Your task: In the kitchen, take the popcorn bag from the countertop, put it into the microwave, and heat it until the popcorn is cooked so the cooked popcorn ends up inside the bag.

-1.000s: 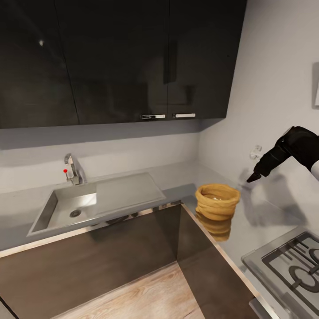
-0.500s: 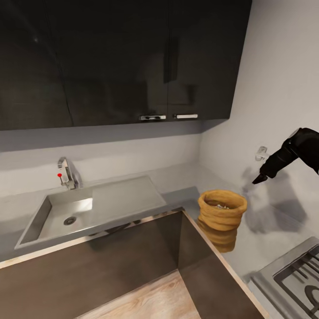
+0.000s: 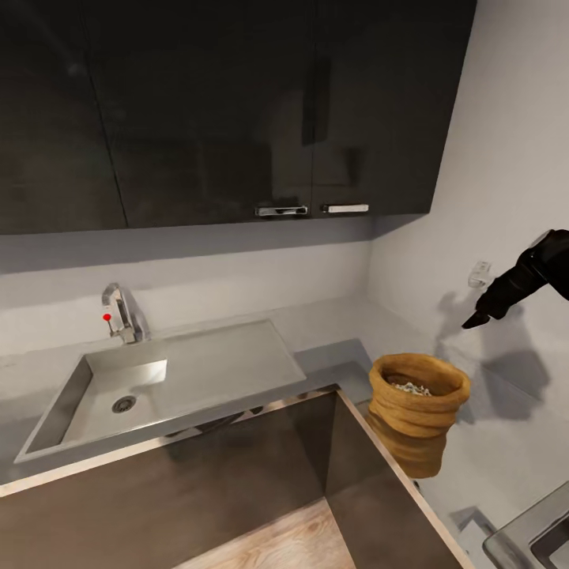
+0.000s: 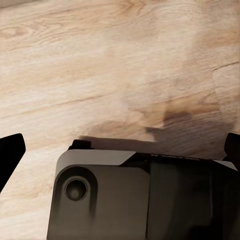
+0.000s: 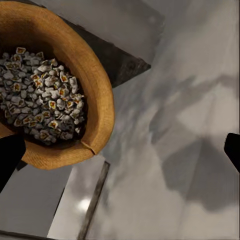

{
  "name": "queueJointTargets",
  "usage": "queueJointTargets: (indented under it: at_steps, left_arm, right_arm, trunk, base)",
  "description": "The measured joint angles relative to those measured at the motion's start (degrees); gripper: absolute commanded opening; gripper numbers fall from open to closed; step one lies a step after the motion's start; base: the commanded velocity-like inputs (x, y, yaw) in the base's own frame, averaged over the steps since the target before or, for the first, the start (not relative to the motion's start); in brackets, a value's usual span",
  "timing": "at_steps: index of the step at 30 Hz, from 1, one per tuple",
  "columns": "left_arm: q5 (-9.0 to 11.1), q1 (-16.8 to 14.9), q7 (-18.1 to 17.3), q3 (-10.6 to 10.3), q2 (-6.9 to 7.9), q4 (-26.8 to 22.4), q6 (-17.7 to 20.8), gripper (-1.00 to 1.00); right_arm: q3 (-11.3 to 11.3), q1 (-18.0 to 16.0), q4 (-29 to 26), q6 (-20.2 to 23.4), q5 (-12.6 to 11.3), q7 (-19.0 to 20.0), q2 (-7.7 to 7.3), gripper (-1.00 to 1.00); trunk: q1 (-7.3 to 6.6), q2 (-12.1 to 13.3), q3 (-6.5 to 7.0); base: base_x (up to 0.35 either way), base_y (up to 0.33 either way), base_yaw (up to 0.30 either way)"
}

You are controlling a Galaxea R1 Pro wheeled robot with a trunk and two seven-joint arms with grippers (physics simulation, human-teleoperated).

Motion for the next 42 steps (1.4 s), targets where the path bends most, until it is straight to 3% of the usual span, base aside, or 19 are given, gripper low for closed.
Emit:
queueJointTargets:
  at_steps: [16,26,35,42]
  left_arm:
    - [0.0,0.0,0.0,0.0,0.0,0.0,0.0,1.0]
    - [0.0,0.0,0.0,0.0,-0.02,0.0,0.0,1.0]
    - [0.1,0.0,0.0,0.0,0.05,0.0,0.0,1.0]
    - [0.1,0.0,0.0,0.0,0.03,0.0,0.0,1.0]
  right_arm:
    - [0.3,0.1,0.2,-1.6,0.1,-2.1,-0.71,1.0]
    - [0.2,1.5,0.6,-3.7,0.0,-3.3,-0.92,1.0]
    - [0.2,2.7,0.8,-5.2,0.0,-5.5,-0.97,1.0]
    - [0.2,3.3,0.8,-5.5,-0.1,-5.8,-0.93,1.0]
  trunk:
    - [0.0,0.0,0.0]
    - [0.0,0.0,0.0]
    - [-0.03,0.0,-0.01]
    - [0.0,0.0,0.0]
  base:
    - [0.0,0.0,0.175]
    - [0.001,0.0,0.011]
    - [0.266,-0.064,0.0]
    - [0.044,-0.017,0.0]
